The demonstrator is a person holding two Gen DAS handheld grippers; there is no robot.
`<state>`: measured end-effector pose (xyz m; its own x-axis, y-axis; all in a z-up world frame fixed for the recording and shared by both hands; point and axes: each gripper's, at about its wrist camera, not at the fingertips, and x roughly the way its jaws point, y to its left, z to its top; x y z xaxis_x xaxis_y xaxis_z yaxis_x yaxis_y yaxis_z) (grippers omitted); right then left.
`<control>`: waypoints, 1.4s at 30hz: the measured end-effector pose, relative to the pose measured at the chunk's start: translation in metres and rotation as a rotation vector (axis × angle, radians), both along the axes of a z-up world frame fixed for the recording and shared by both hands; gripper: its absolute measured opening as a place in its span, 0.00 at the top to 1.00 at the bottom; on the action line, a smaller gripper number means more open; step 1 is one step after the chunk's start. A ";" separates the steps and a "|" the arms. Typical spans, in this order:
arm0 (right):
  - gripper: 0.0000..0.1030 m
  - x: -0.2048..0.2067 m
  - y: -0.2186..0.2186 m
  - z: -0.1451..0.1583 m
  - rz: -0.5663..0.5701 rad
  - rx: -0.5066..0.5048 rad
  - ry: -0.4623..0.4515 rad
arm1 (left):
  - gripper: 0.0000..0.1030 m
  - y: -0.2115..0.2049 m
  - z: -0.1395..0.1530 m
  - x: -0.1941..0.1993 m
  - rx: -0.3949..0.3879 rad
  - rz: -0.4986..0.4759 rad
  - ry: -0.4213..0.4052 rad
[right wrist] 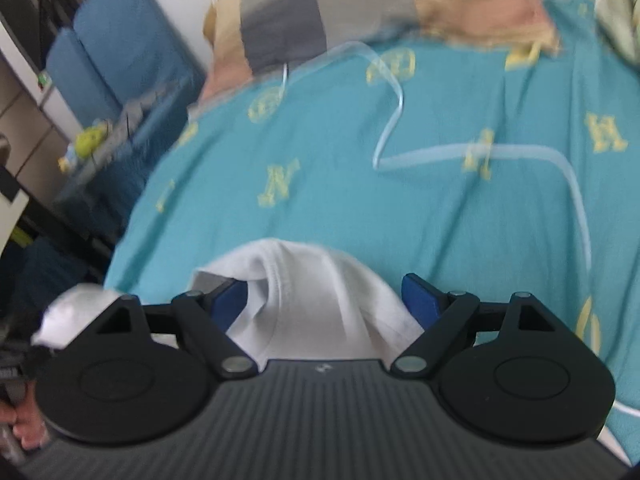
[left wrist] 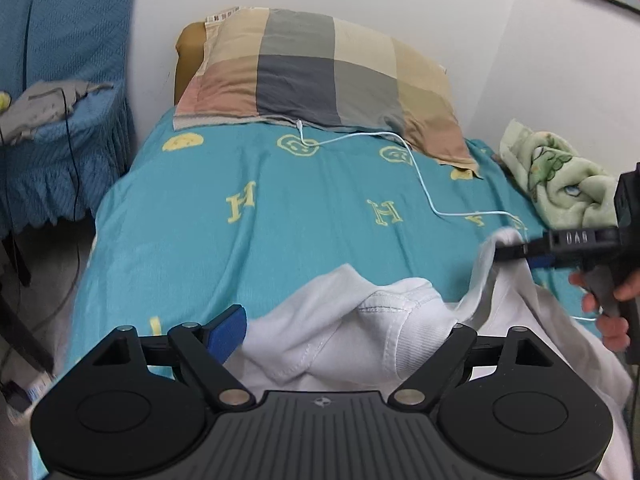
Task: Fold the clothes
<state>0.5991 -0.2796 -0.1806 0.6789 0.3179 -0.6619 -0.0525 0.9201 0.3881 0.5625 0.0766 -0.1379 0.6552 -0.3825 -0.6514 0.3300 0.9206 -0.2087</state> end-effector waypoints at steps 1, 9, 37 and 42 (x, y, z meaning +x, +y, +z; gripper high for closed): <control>0.17 -0.006 0.001 0.007 -0.006 -0.003 -0.059 | 0.17 0.002 0.001 -0.002 -0.016 -0.005 -0.002; 0.17 -0.087 0.011 0.046 -0.143 0.004 -0.324 | 0.15 -0.001 0.003 0.031 -0.283 0.048 0.039; 0.17 -0.409 0.029 0.037 -0.316 0.259 -0.067 | 0.17 0.190 -0.023 -0.278 -0.735 0.701 0.223; 0.17 -0.398 0.035 0.032 -0.294 0.284 -0.061 | 0.26 0.185 -0.044 -0.260 -0.779 0.673 0.215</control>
